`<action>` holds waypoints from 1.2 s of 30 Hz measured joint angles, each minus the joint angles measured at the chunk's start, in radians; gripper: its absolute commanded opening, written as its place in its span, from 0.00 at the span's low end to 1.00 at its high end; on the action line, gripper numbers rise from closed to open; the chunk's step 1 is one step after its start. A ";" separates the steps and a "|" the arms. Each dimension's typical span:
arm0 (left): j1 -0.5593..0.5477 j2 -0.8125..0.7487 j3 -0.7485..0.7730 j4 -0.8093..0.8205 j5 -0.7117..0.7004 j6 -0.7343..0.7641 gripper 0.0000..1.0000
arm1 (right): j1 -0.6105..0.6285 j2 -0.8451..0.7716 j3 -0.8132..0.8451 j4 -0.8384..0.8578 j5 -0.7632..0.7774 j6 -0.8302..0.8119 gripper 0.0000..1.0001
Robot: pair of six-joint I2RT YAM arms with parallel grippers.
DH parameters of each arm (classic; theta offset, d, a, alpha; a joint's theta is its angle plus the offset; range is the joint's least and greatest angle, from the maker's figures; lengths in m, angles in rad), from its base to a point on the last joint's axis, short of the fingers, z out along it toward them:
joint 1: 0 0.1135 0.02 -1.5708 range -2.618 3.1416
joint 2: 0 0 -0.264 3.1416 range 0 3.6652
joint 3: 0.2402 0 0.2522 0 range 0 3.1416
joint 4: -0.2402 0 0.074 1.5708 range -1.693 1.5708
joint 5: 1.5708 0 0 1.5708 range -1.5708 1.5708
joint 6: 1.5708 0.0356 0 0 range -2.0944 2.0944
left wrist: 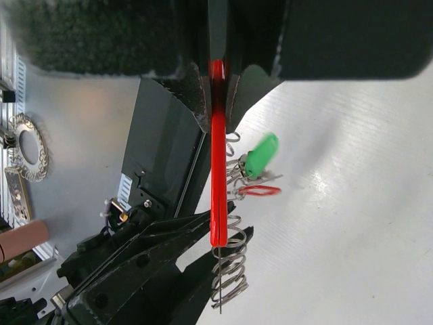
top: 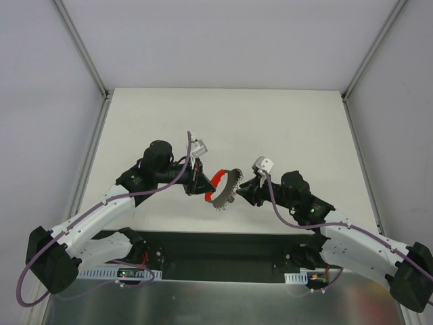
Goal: Remove the keys from the keyring
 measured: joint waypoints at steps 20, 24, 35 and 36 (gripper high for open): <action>0.000 0.008 0.103 -0.138 0.066 0.082 0.00 | 0.000 -0.209 -0.221 0.282 -0.027 -0.042 0.41; 0.000 0.016 0.121 -0.145 0.066 0.087 0.00 | 0.000 -0.185 -0.225 0.346 -0.050 -0.032 0.41; 0.000 0.043 0.151 -0.153 0.067 0.093 0.00 | 0.033 -0.125 -0.229 0.428 -0.047 -0.018 0.41; 0.000 0.043 0.151 -0.154 0.067 0.093 0.00 | 0.037 -0.122 -0.229 0.430 -0.041 -0.019 0.40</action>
